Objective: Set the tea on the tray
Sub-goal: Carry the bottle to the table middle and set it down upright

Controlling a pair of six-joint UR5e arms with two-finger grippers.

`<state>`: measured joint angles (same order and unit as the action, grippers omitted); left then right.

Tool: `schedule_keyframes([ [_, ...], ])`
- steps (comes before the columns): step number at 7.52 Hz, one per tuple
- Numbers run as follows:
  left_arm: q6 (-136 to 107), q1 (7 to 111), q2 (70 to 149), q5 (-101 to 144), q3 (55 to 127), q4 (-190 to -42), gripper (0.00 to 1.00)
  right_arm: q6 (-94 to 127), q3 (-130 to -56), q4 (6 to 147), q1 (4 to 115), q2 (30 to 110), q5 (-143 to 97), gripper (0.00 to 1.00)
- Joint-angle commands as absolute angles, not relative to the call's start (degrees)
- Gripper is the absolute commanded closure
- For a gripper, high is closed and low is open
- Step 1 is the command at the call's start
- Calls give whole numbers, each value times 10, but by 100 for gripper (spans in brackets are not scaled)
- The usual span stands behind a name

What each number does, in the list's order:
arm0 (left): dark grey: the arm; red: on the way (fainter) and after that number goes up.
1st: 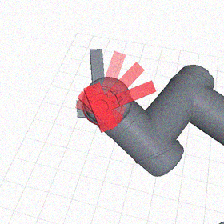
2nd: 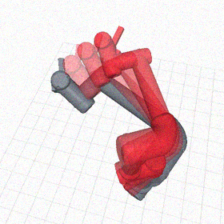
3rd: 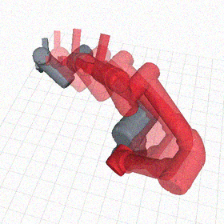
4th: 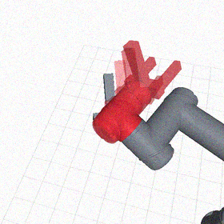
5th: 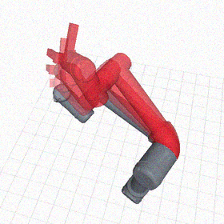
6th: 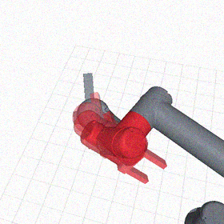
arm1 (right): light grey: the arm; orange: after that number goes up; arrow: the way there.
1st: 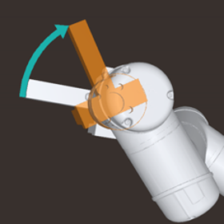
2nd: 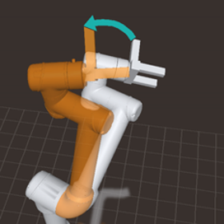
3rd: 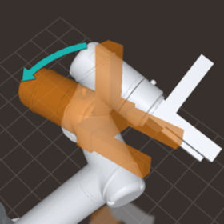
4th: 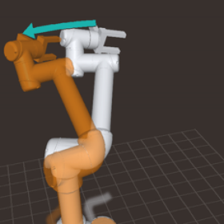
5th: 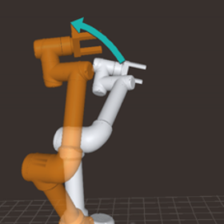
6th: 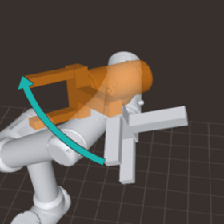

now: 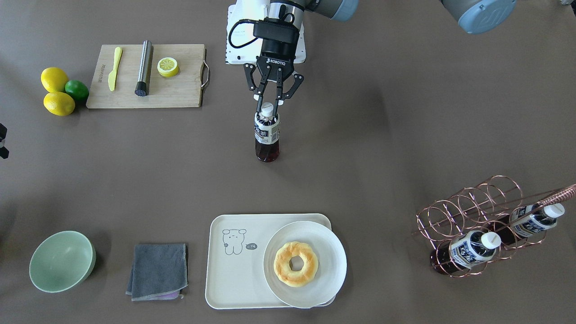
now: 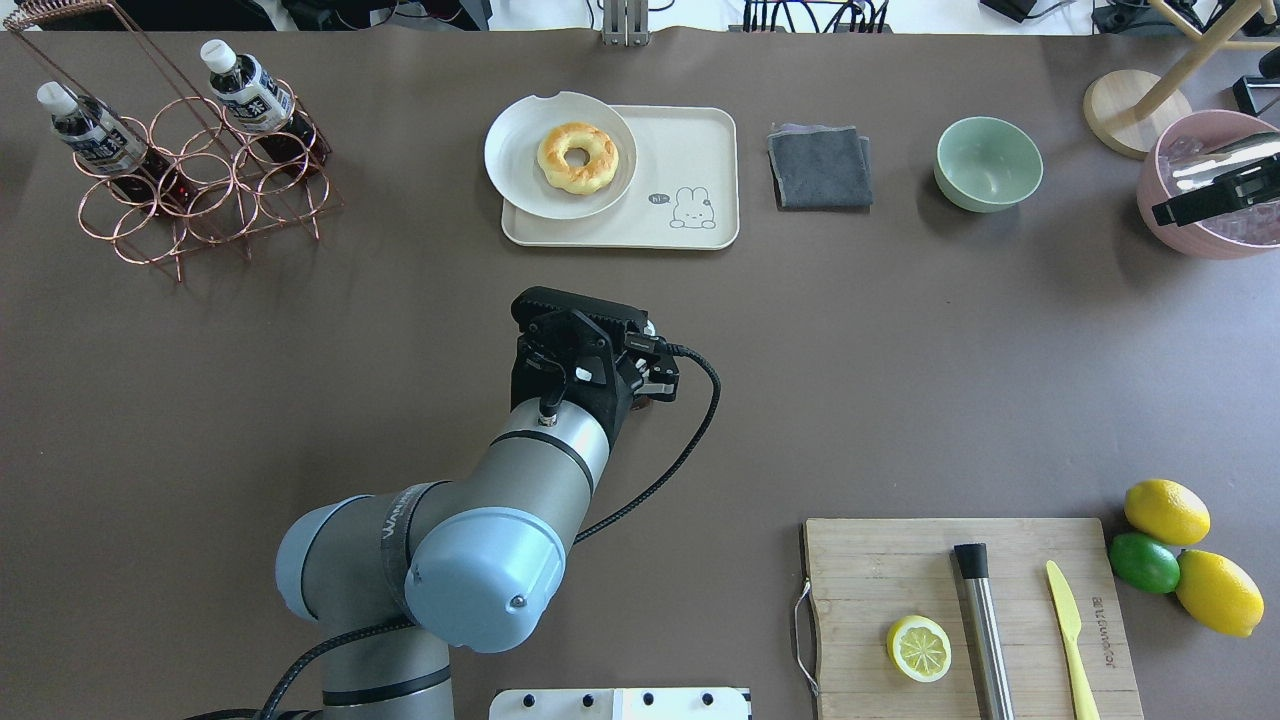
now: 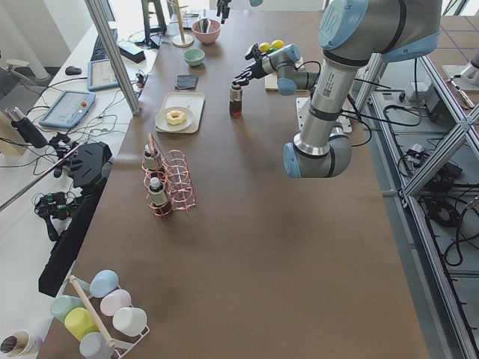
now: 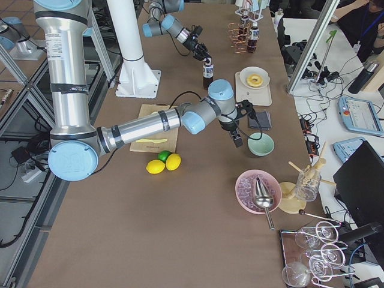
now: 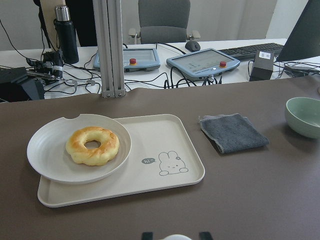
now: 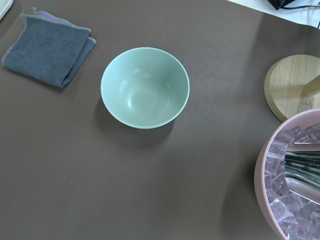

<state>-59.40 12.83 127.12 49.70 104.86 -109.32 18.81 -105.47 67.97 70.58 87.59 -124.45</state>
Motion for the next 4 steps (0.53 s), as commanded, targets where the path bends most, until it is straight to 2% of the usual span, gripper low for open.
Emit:
schedule_keyframes([
  [1, -586, 129, 1272, 492, 1043, -1094, 18, 188, -1055, 679, 706, 875, -1245, 0],
  [2, -587, 131, 1274, 493, 1050, -1097, 3, 188, -1054, 680, 706, 874, -1245, 0],
  [4, -588, 147, 1270, 500, 1105, -1100, 3, 189, -1056, 680, 705, 869, -1246, 0],
])
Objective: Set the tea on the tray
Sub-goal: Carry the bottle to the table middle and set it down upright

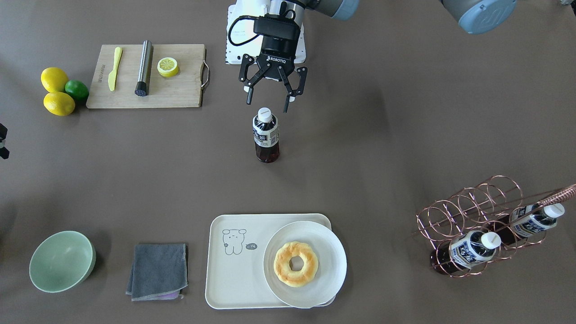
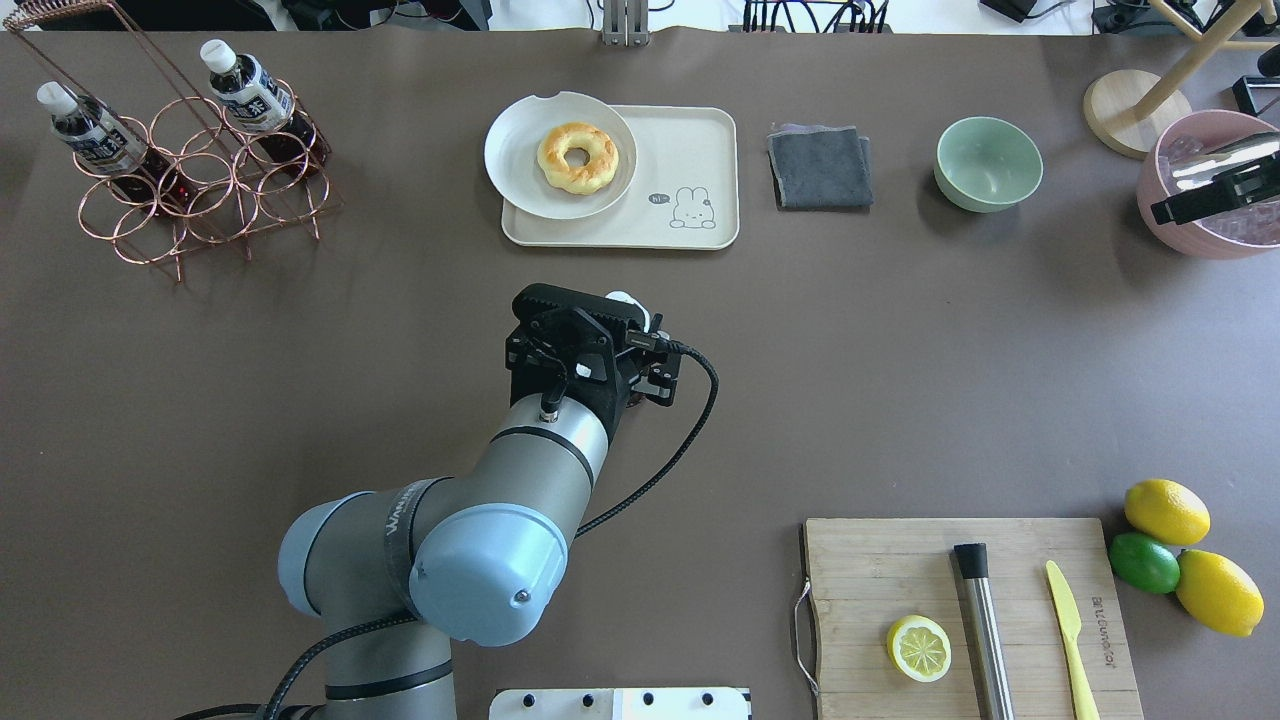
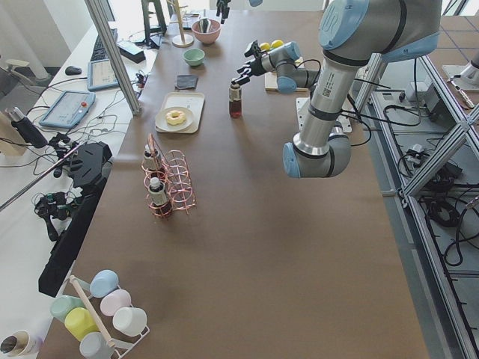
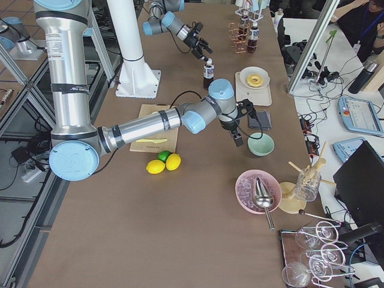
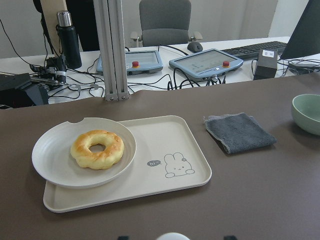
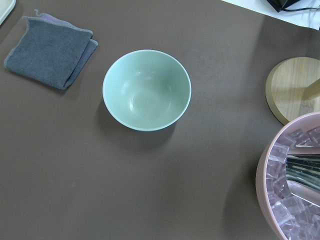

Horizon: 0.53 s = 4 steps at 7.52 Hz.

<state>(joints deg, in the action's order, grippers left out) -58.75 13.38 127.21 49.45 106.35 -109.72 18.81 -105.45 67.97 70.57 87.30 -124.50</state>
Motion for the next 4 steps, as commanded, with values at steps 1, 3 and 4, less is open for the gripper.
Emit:
schedule_keyframes([
  [1, -598, 163, 1269, 527, 1127, -1105, 3, 205, -1056, 680, 704, 860, -1251, 0],
  [3, -621, 232, 1198, 637, 1162, -1121, 3, 340, -1058, 686, 663, 783, -1247, 0],
  [4, -620, 266, 1163, 689, 1176, -1119, 2, 400, -1057, 687, 636, 746, -1244, 0],
])
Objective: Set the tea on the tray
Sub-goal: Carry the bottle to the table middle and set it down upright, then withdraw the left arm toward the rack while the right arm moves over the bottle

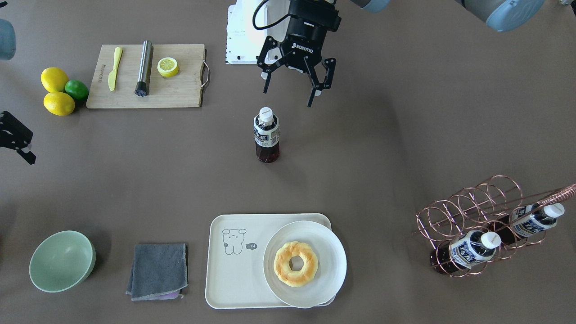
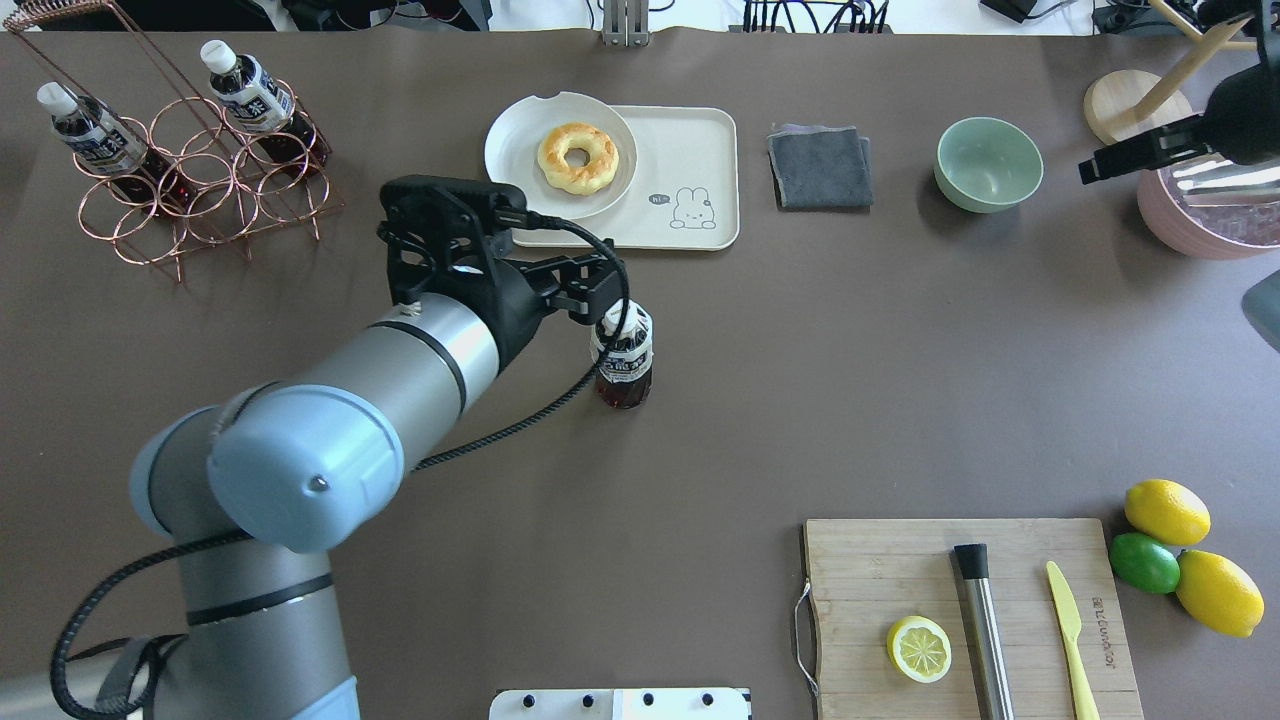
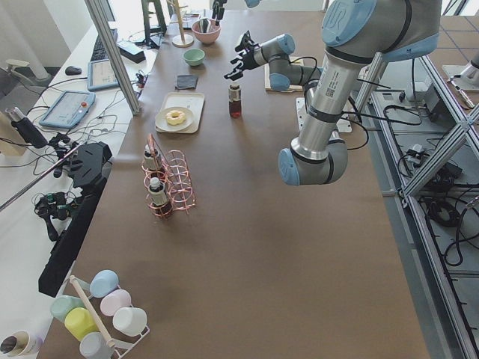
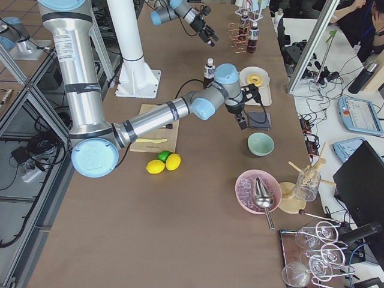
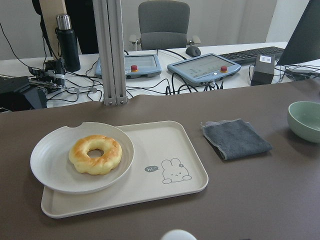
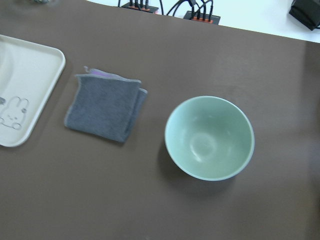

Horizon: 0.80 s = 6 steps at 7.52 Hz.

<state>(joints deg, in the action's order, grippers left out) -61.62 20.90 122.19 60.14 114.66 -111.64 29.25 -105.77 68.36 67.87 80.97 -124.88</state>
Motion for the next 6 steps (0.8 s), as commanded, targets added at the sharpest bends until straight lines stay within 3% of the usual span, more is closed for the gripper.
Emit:
schedule_keyframes([
  [1, -620, 306, 1129, 758, 1183, -1118, 1, 434, -1060, 685, 615, 716, -1247, 0],
  [3, -598, 400, 1021, 942, 1196, -1115, 1, 522, -1068, 683, 565, 648, -1241, 2],
  [6, -463, 536, 887, 1117, 1208, -1120, 1, 551, -1160, 770, 414, 622, -1056, 1],
])
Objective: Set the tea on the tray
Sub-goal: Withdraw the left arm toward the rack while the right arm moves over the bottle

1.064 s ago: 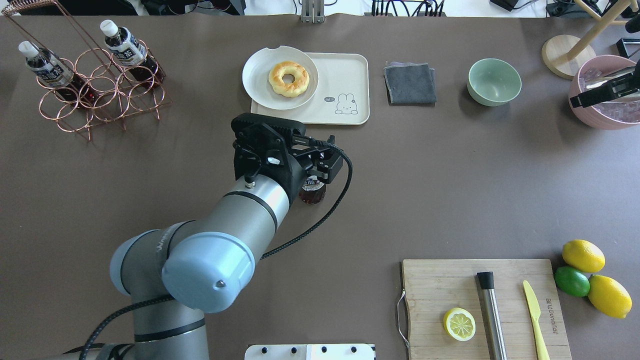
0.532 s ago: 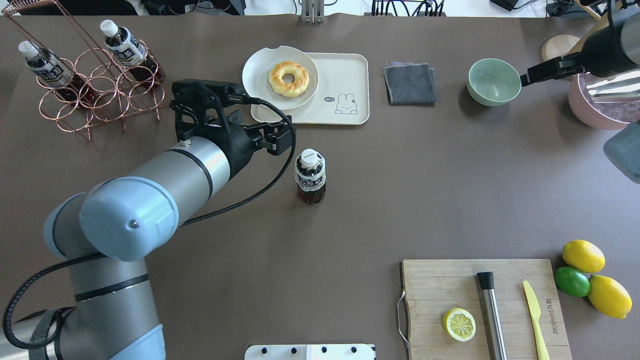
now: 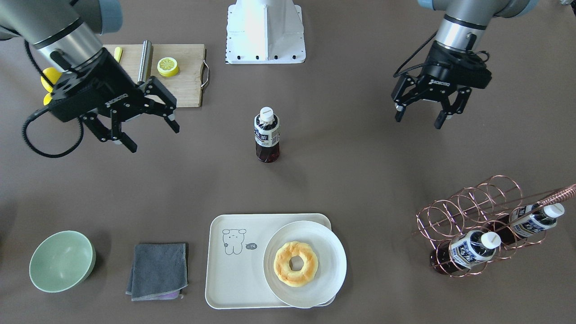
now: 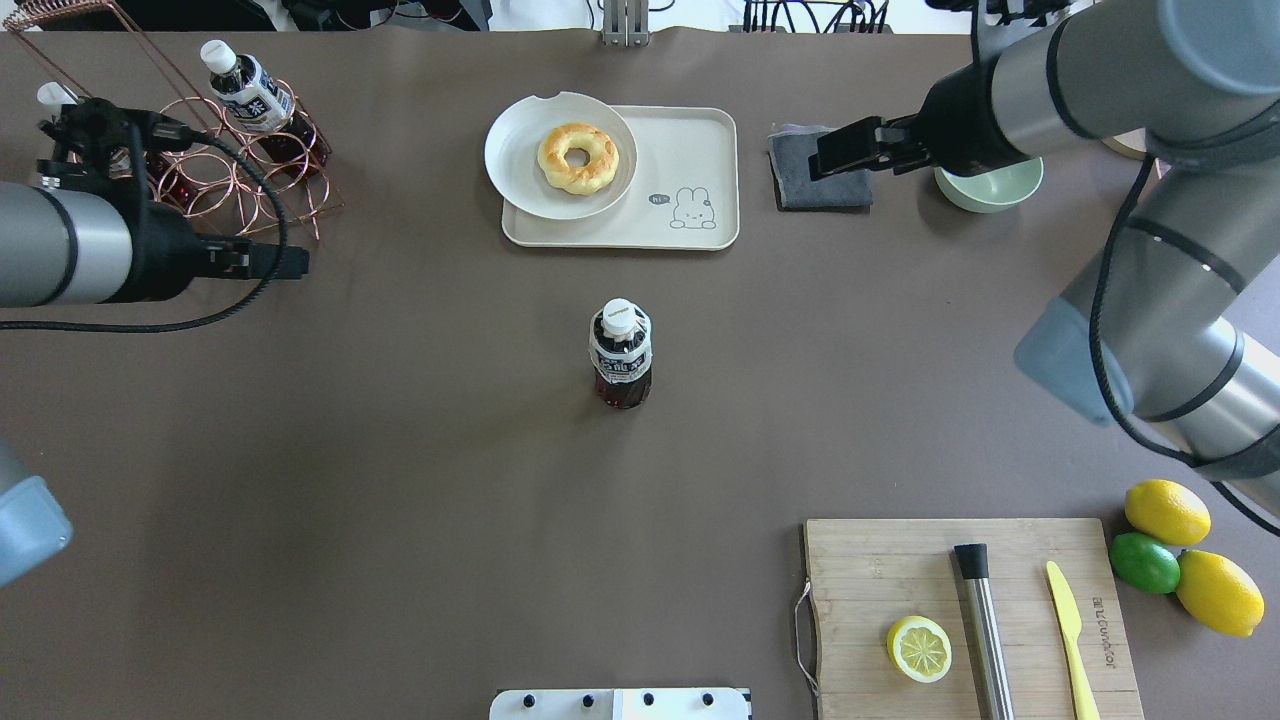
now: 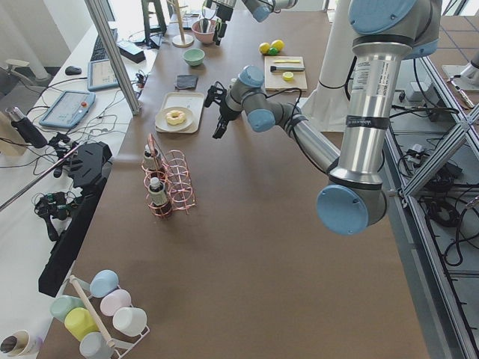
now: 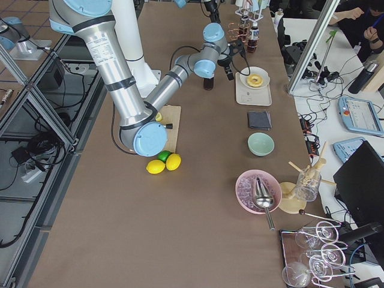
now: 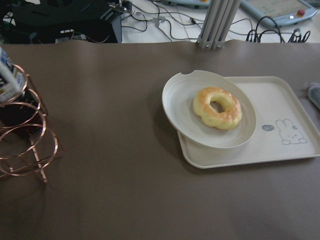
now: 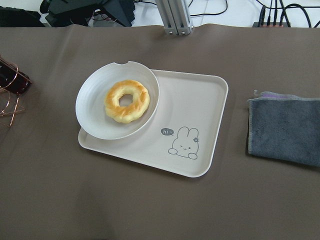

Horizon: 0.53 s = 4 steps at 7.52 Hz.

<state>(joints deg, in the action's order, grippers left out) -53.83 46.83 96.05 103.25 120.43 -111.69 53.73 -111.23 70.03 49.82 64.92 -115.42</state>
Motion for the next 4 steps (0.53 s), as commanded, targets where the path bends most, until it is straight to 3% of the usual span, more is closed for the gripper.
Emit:
schedule_keyframes([
  [1, -415, 558, 848, 1144, 1202, -1135, 1, 575, -1175, 853, 371, 572, -1011, 1],
  [4, -353, 616, 798, 1220, 1105, -1260, 1, 586, -1169, 958, 270, 498, -869, 1],
])
